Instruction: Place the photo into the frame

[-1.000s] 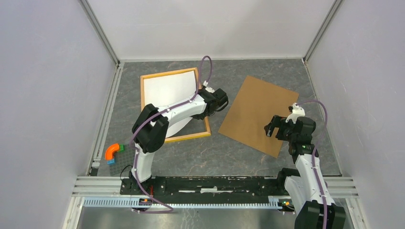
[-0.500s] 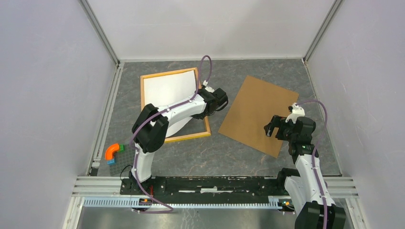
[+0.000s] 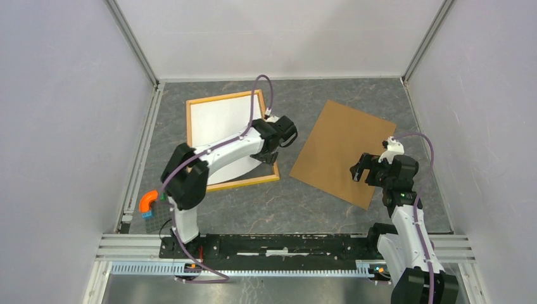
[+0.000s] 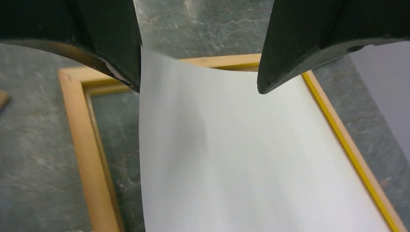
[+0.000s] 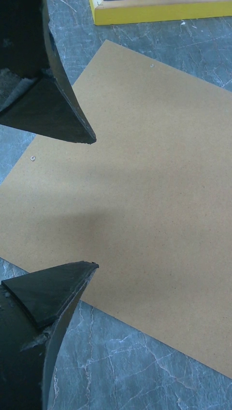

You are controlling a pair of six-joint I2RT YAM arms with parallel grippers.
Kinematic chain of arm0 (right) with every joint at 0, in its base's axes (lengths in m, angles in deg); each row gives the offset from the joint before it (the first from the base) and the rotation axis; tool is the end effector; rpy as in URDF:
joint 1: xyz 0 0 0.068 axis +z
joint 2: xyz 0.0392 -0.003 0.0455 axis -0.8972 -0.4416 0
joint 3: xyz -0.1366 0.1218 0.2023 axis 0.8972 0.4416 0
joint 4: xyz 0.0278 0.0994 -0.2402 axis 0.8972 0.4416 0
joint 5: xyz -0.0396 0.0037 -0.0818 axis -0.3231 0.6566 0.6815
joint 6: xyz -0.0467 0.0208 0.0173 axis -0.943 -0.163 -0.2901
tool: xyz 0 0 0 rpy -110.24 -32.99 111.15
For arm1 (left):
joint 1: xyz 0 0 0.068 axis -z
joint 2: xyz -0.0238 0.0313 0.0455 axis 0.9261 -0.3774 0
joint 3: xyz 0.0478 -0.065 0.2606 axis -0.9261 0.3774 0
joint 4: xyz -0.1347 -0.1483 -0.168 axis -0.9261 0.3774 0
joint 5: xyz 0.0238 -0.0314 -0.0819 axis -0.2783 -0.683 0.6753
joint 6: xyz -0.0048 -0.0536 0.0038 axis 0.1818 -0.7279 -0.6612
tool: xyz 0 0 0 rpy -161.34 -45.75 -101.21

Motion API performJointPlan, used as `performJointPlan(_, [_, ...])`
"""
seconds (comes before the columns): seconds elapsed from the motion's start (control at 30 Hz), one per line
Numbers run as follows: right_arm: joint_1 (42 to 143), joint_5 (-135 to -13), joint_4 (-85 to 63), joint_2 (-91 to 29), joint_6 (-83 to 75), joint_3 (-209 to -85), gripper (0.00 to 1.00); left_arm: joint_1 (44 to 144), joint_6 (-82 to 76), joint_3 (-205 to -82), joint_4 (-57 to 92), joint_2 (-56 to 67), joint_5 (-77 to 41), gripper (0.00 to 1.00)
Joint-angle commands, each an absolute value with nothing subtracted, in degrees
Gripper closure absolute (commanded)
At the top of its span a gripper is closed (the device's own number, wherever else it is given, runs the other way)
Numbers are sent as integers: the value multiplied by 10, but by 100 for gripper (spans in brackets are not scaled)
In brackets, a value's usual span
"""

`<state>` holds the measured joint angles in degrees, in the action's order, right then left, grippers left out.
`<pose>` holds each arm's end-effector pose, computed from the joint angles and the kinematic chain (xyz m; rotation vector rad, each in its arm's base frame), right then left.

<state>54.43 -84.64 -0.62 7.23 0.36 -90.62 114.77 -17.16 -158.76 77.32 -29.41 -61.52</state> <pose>0.1633 -0.0158 0.1883 0.2058 2.1512 0.3583 0.2727 -0.2619 0.2206 0.4114 2.5644 0.5356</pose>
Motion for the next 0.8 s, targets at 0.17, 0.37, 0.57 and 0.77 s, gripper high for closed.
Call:
performJointPlan(0.17, [552, -844, -24, 70, 0, -906, 3, 1074, -226, -1418, 524, 4, -280, 0])
performJointPlan(0.37, [554, -836, -22, 60, 0, -909, 4, 1050, -231, -1371, 441, 93, -223, 0])
performJointPlan(0.57, [555, -829, -13, 47, 0, -917, 4, 1038, -318, -1304, 202, 51, -51, 0])
performJointPlan(0.77, [555, -808, -15, 20, 23, -918, 3, 1059, -337, -1356, 76, -113, -31, 0])
